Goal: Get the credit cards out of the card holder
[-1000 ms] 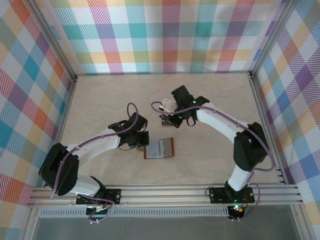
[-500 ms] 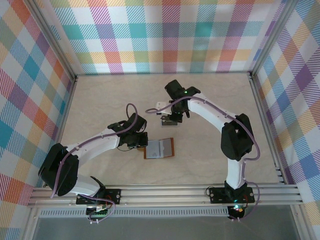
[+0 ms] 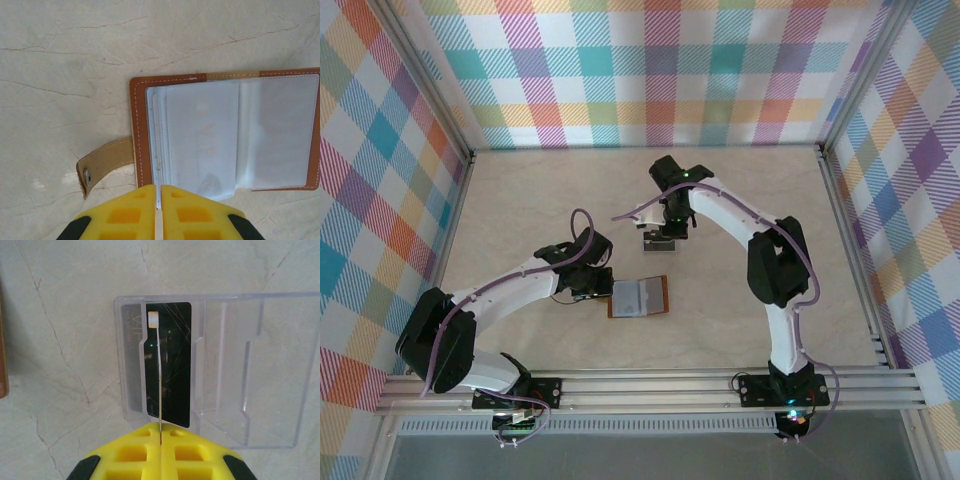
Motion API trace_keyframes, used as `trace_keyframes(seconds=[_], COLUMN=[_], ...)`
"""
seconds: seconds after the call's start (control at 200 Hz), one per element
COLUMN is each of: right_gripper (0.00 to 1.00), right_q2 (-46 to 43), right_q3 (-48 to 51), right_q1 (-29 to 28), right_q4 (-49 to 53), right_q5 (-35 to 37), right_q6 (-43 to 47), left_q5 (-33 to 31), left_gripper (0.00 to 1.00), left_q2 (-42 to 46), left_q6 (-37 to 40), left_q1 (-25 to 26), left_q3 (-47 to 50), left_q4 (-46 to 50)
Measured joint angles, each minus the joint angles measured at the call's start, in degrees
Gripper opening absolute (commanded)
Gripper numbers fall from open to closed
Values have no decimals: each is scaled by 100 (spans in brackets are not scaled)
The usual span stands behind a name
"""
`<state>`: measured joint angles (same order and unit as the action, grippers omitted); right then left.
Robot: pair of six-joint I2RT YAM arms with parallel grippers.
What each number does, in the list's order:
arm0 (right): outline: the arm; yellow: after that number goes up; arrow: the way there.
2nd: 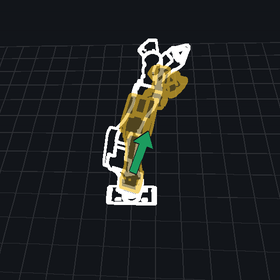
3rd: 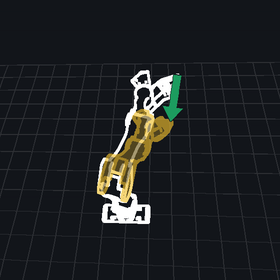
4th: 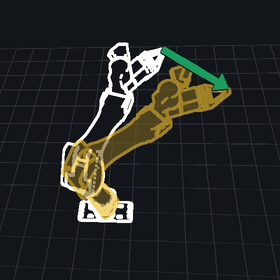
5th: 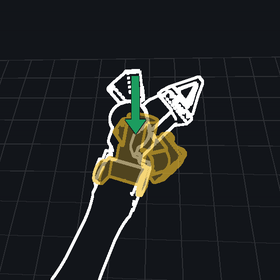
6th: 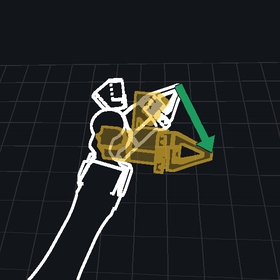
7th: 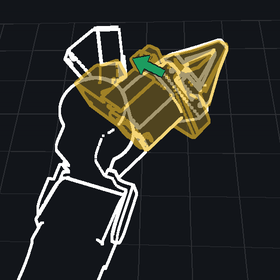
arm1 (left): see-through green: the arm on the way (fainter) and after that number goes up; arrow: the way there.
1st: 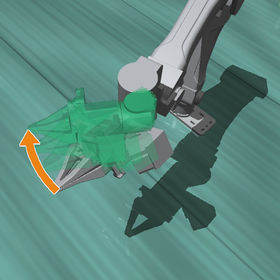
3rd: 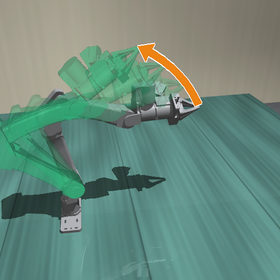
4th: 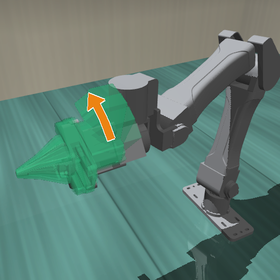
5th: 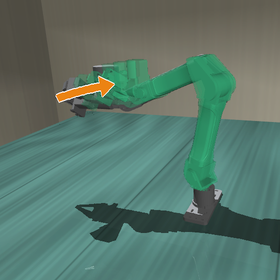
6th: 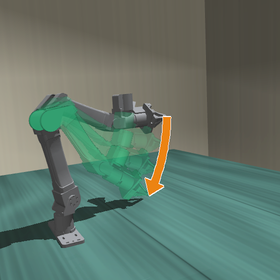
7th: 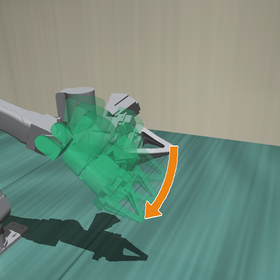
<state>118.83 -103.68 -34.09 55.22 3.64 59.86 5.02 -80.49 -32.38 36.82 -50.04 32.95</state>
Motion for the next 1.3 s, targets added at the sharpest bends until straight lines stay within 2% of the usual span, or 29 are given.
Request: trace_keyframes(seconds=[0.07, 0.18, 0.305, 0.375, 0.495, 0.82, 1.3], right_gripper=[0, 6, 30, 38, 44, 51, 53], right_q2=[61, 140, 203, 238, 251, 247, 155], right_q3=[-44, -74, -76, -92, -94, 90, 579], right_q1=[0, 0, 0, 0, 0, 0, -44], right_q4=[50, 76, 2, -138, -544, -1615, -1775], right_q5=[-2, -4, 4, 52, 286, 608, 590], right_q6=[4, 7, 15, 28, -66, -212, -258], left_q5=[-2, -2, -2, -7, -24, -26, -4], left_gripper=[12, 12, 14, 15, 15, 15, 13], left_q2=[0, 0, -13, -39, -46, -44, -83], left_q6=[-17, -20, -13, 11, 31, 31, 46], left_q1=[0, 0, 0, -2, -2, -22, -28], left_q3=[0, -11, -125, -227, -326, -345, -345], left_q4=[2, 15, 103, 168, 192, 289, 247])
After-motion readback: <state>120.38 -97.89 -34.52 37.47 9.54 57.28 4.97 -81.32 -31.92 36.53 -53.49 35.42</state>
